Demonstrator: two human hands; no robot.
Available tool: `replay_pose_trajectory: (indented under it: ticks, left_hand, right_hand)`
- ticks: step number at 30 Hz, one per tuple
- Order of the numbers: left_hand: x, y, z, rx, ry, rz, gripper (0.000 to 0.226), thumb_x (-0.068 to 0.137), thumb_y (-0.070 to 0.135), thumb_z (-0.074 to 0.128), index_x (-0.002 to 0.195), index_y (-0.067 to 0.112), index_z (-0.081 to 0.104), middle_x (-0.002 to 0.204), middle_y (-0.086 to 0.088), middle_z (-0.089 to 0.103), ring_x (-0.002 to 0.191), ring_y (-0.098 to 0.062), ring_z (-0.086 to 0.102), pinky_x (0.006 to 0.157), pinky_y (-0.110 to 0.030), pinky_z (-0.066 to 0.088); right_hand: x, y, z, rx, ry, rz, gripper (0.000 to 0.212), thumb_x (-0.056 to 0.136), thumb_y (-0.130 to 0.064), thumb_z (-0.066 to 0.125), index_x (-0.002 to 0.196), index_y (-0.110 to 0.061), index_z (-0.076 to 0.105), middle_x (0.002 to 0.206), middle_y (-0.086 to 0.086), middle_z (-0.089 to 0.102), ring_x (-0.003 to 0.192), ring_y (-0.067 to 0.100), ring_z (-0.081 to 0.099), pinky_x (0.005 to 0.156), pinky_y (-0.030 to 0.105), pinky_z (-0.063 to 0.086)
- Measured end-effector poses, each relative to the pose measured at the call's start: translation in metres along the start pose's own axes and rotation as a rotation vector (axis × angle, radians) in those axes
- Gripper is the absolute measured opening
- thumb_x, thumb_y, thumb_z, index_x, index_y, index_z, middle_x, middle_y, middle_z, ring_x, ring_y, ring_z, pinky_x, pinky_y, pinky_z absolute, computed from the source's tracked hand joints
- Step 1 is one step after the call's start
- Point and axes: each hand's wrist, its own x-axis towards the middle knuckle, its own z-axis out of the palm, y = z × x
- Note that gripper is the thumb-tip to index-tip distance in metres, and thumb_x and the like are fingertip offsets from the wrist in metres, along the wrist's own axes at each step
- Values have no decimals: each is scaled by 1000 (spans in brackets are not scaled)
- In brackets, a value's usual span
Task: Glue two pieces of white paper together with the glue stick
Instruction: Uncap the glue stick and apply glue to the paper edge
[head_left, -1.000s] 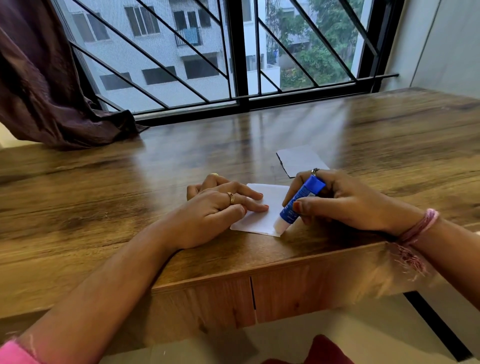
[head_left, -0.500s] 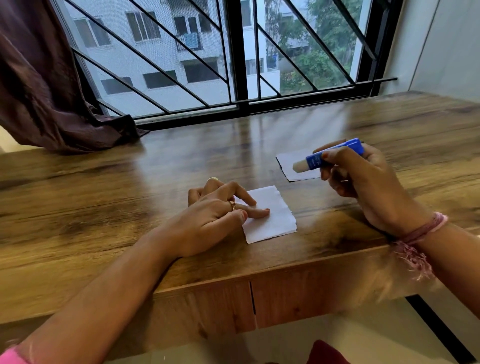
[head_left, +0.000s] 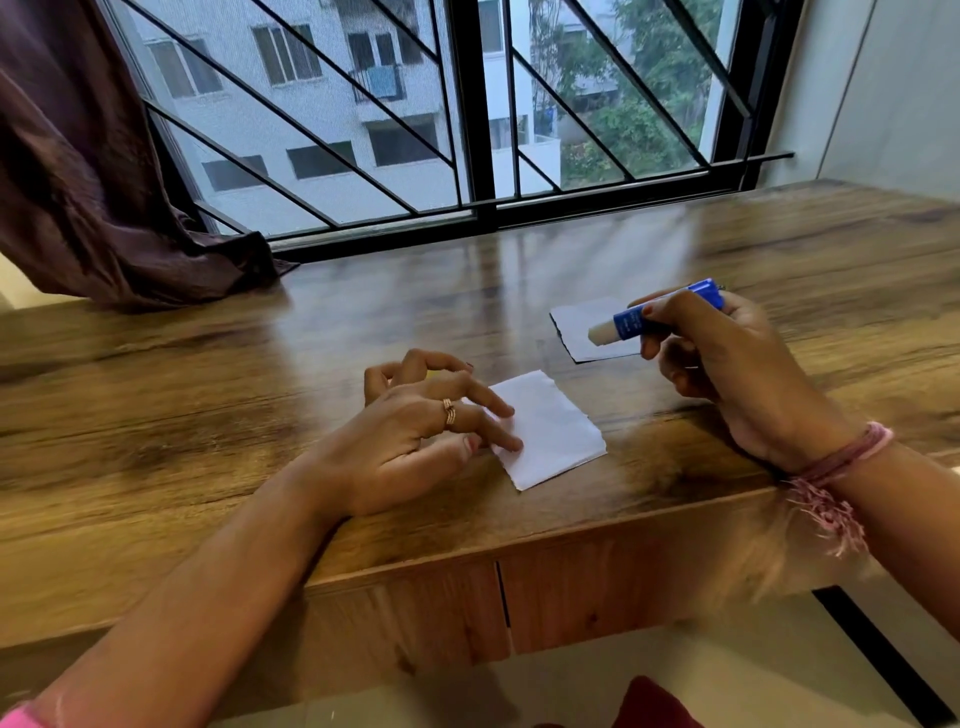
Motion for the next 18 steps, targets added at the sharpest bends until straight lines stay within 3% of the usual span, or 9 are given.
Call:
replay_pose_trajectory:
  ticks: [4, 8, 14, 18]
  left_hand:
    - [2, 3, 2, 0, -2, 12, 42, 83, 25, 40, 111, 43, 67, 111, 19, 59, 119, 2, 30, 99, -35, 14]
    - [1, 2, 4, 32, -25, 22, 45, 86, 39, 31, 117, 45, 62, 108, 15, 53, 116, 1, 28, 98, -33, 14]
    - [0, -2, 5, 33, -4, 14, 50, 86, 45, 24, 123, 50, 56, 126, 23, 45, 122, -1, 24, 97, -31, 16]
    - [2, -5, 8, 40, -33, -17, 45, 91, 39, 28, 128, 49, 51, 131, 27, 42, 126, 4, 18, 99, -20, 7]
  right_hand:
    - [2, 1, 0, -16, -9, 40, 17, 88, -24, 57, 97, -10, 63, 60, -5, 61, 45, 10, 41, 39, 17, 30]
    - [2, 3, 1, -51, -29, 60, 15, 87, -20, 56, 94, -11, 66, 58, -4, 61, 43, 9, 42, 38, 17, 30]
    - [1, 3, 2, -85, -49, 48, 17, 87, -21, 57, 94, -11, 68, 59, -2, 61, 46, 12, 43, 41, 20, 30]
    - [0, 3, 1, -118, -97, 39, 16, 86, -23, 59, 95, -13, 68, 63, -4, 64, 48, 9, 46, 45, 21, 31]
